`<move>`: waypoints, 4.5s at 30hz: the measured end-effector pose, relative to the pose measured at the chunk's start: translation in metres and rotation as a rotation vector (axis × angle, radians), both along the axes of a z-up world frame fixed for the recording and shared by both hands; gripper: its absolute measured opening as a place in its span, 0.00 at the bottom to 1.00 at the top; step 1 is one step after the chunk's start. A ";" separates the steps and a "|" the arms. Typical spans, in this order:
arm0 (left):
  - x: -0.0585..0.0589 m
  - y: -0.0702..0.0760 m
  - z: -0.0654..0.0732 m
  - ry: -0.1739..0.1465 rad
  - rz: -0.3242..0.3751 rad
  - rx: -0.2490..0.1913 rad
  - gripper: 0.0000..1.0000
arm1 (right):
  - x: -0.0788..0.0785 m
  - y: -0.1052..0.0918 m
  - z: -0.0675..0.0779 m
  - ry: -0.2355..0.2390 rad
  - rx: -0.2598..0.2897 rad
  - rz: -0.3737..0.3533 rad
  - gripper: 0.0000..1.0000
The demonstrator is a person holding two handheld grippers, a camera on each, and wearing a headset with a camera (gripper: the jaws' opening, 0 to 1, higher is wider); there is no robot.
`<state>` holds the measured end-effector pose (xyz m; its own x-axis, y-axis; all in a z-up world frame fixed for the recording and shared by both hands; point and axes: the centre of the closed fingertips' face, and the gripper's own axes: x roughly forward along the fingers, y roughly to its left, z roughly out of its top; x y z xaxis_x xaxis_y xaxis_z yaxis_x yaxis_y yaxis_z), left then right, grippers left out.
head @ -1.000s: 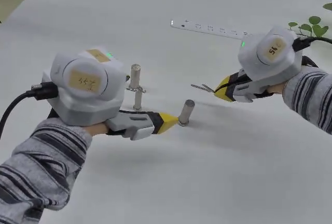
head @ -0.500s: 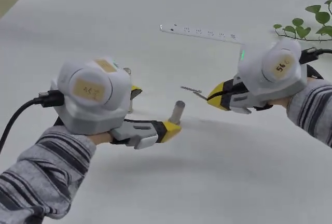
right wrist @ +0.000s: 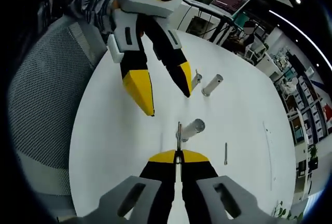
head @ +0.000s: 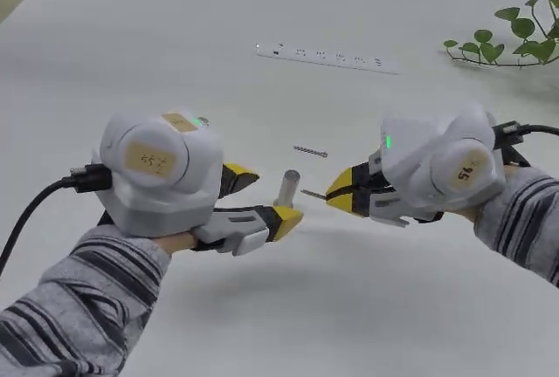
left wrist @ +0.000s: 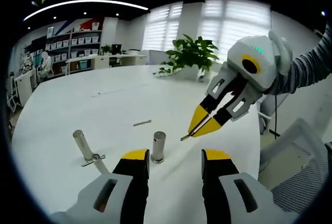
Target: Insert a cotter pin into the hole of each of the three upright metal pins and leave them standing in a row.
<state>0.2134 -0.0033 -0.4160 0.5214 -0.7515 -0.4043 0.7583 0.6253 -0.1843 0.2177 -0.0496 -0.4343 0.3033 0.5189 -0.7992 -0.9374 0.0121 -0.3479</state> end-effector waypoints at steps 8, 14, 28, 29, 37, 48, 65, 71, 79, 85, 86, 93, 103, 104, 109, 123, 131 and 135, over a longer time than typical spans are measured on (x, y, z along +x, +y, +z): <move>-0.010 -0.011 0.001 0.080 -0.029 -0.100 0.22 | -0.013 0.008 0.001 -0.047 -0.017 0.069 0.00; -0.015 -0.016 -0.003 0.127 -0.048 -0.134 0.16 | -0.018 0.013 0.004 -0.086 -0.028 0.108 0.00; -0.018 -0.018 0.002 0.180 -0.033 -0.230 0.00 | -0.025 0.020 0.010 -0.091 -0.006 0.121 0.00; -0.018 -0.018 0.002 0.181 -0.034 -0.231 0.00 | -0.025 0.020 0.010 -0.091 -0.006 0.120 0.00; -0.022 -0.020 0.006 0.143 -0.063 -0.228 0.00 | -0.024 0.020 0.012 -0.091 0.011 0.093 0.00; -0.032 -0.028 0.012 -0.030 -0.197 -0.101 0.00 | -0.024 0.012 0.009 -0.005 0.014 0.048 0.04; -0.036 -0.027 0.008 -0.091 -0.271 -0.017 0.00 | -0.035 0.007 0.005 0.067 0.012 0.065 0.00; -0.033 -0.024 0.003 -0.095 -0.253 0.021 0.01 | -0.037 0.006 0.005 0.057 -0.002 0.088 0.00; -0.026 -0.021 0.003 -0.110 -0.206 0.031 0.02 | -0.032 0.007 0.007 0.044 0.011 0.068 0.00; -0.018 -0.019 0.004 -0.130 -0.162 0.028 0.11 | -0.021 0.004 0.008 0.020 0.021 0.024 0.00; -0.017 -0.018 0.004 -0.135 -0.155 0.030 0.12 | -0.019 0.004 0.008 0.016 0.023 0.016 0.00; -0.003 -0.010 0.001 -0.150 -0.072 0.048 0.18 | -0.006 0.000 0.009 0.010 0.035 -0.020 0.00; 0.012 -0.008 -0.017 -0.158 0.004 0.145 0.21 | 0.011 -0.013 -0.002 0.004 -0.009 -0.055 0.00; 0.013 -0.008 -0.019 -0.157 0.011 0.154 0.22 | 0.013 -0.015 -0.003 0.001 -0.014 -0.056 0.00; 0.020 -0.005 -0.028 -0.158 0.035 0.199 0.23 | 0.020 -0.019 -0.008 0.002 -0.026 -0.061 0.00; 0.038 -0.011 -0.043 -0.141 0.058 0.217 0.21 | 0.035 -0.019 -0.019 0.006 -0.047 -0.047 0.00; 0.045 -0.018 -0.049 -0.106 0.071 0.185 0.20 | 0.037 -0.019 -0.020 0.010 -0.045 -0.046 0.00; 0.047 -0.021 -0.054 -0.086 0.085 0.173 0.18 | 0.038 -0.017 -0.022 0.017 -0.042 -0.048 0.00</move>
<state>0.2605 -0.0241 -0.4696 0.6182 -0.6264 -0.4748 0.7097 0.7045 -0.0055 0.2554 -0.0664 -0.4567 0.3128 0.4698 -0.8255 -0.9421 0.0428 -0.3327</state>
